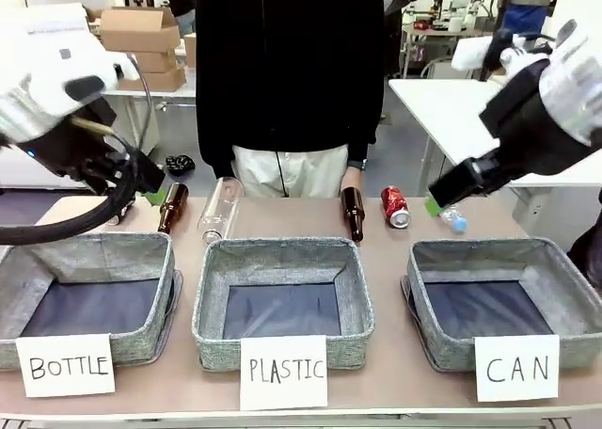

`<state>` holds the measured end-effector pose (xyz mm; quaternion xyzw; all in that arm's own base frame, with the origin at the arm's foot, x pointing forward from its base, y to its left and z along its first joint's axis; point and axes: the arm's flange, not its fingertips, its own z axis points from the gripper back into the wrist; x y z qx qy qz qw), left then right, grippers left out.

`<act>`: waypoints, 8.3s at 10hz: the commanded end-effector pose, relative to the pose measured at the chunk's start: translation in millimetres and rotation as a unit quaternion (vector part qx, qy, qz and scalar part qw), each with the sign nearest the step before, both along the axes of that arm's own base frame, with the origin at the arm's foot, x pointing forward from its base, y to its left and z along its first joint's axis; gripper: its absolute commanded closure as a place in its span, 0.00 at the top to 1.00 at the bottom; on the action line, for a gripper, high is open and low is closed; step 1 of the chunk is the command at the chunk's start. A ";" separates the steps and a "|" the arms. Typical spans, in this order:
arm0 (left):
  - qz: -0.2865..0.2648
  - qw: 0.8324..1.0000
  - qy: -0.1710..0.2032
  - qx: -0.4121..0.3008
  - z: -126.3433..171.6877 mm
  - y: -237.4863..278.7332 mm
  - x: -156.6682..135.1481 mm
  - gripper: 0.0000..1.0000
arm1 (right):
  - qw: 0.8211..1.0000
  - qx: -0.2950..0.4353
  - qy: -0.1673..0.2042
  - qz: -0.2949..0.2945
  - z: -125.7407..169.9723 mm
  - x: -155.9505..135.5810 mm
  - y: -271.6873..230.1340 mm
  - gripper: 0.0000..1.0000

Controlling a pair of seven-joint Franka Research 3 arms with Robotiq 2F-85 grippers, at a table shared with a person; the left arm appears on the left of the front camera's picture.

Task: Sort the can waste into the basket.
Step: Pick up the can waste from the table and place it in the right Fabric basket.

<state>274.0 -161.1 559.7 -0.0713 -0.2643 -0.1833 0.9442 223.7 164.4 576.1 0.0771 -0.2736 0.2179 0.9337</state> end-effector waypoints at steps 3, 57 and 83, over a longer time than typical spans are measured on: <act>-0.097 0.882 0.171 -0.427 30.4 126.0 12.9 1.00 | 0.848 0.450 0.266 -0.086 -2.4 37.5 -117.7 1.00; -0.045 0.831 0.150 -0.533 -5.6 226.8 21.1 1.00 | 0.935 -0.067 0.275 -0.214 -251.6 485.5 -30.3 0.00; -0.045 0.831 0.150 -0.533 -5.6 226.8 21.1 1.00 | 0.919 0.033 0.379 0.100 -130.2 146.0 -144.5 1.00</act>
